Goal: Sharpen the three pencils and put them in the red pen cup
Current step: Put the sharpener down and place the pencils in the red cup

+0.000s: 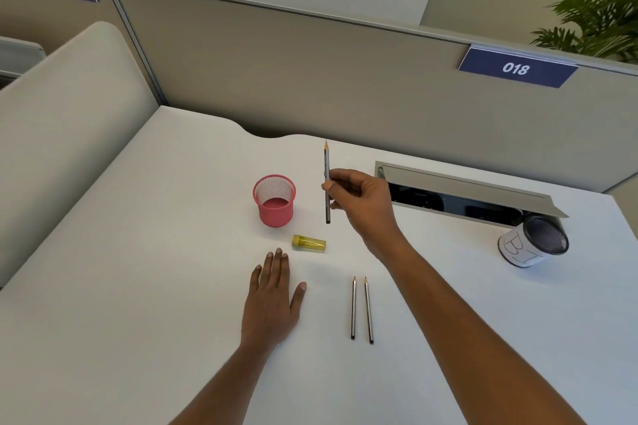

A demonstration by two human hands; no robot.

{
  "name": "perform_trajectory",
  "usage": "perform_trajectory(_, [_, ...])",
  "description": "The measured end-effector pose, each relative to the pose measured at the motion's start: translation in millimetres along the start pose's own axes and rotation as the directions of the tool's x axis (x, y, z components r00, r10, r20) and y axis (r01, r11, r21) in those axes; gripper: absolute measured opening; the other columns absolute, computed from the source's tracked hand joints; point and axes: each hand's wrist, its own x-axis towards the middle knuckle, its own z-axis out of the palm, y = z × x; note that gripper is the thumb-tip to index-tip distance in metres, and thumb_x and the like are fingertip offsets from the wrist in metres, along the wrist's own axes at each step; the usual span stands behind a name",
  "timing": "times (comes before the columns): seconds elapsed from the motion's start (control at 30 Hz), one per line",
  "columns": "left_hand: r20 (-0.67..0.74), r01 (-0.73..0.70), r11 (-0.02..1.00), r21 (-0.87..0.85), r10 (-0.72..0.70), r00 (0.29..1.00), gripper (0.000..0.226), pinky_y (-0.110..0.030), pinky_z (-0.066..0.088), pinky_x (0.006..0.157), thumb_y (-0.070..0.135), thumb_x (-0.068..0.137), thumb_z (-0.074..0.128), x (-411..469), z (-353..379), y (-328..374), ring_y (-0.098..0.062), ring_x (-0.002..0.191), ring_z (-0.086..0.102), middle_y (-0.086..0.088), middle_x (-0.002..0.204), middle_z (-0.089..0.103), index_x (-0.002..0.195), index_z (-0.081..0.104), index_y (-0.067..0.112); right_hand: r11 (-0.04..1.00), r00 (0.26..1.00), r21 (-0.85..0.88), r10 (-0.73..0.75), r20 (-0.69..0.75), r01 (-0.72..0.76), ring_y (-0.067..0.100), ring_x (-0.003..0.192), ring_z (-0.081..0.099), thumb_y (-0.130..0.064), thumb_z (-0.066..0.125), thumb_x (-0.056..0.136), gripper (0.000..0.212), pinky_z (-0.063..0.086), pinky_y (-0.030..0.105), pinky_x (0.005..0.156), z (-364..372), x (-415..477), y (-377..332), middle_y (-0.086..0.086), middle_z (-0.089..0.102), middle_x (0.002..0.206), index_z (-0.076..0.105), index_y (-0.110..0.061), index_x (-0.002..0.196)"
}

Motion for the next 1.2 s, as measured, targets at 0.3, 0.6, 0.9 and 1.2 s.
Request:
perform_trajectory(0.3, [-0.002, 0.013, 1.000, -0.009, -0.013, 1.000, 0.070, -0.042, 0.014, 0.126, 0.052, 0.106, 0.034, 2, 0, -1, -0.026, 0.158, 0.025, -0.011, 0.169, 0.030, 0.161, 0.031, 0.009, 0.984, 0.989, -0.119, -0.141, -0.045, 0.135, 0.012, 0.081, 0.074, -0.010, 0.076, 0.087, 0.015, 0.063, 0.032, 0.079, 61, 60, 18, 0.001, 0.078, 0.090, 0.079, -0.008, 0.102])
perform_trajectory(0.6, [-0.005, 0.040, 0.999, -0.034, -0.040, 0.999, 0.070, -0.044, 0.022, 0.128, 0.054, 0.107, 0.031, 0, -2, 1, -0.022, 0.159, 0.020, -0.006, 0.170, 0.026, 0.162, 0.029, 0.013, 0.925, 0.988, -0.355, -0.152, -0.029, 0.132, 0.011, 0.095, 0.063, -0.022, 0.072, 0.090, 0.015, 0.043, 0.034, 0.090, 107, 71, 61, -0.009, 0.079, 0.098, 0.081, -0.023, 0.102])
perform_trajectory(0.9, [-0.009, 0.042, 0.998, -0.035, -0.042, 0.999, 0.068, -0.044, 0.023, 0.128, 0.054, 0.107, 0.032, 2, 0, 1, -0.021, 0.158, 0.021, -0.005, 0.169, 0.028, 0.162, 0.031, 0.014, 0.656, 0.998, -0.753, -0.068, 0.015, 0.056, 0.018, 0.112, 0.043, -0.030, 0.059, 0.097, 0.025, 0.013, 0.037, 0.076, 118, 73, 83, -0.007, 0.074, 0.106, 0.076, -0.037, 0.114])
perform_trajectory(1.2, [-0.007, 0.056, 0.998, -0.035, -0.057, 0.998, 0.069, -0.040, 0.016, 0.129, 0.055, 0.107, 0.035, 2, 4, -1, -0.017, 0.159, 0.014, -0.001, 0.171, 0.022, 0.163, 0.026, 0.016, 0.527, 0.997, -0.849, 0.051, 0.065, 0.028, 0.032, 0.112, 0.040, -0.025, 0.056, 0.091, 0.027, 0.006, 0.035, 0.070, 130, 78, 93, 0.004, 0.065, 0.104, 0.075, -0.032, 0.109])
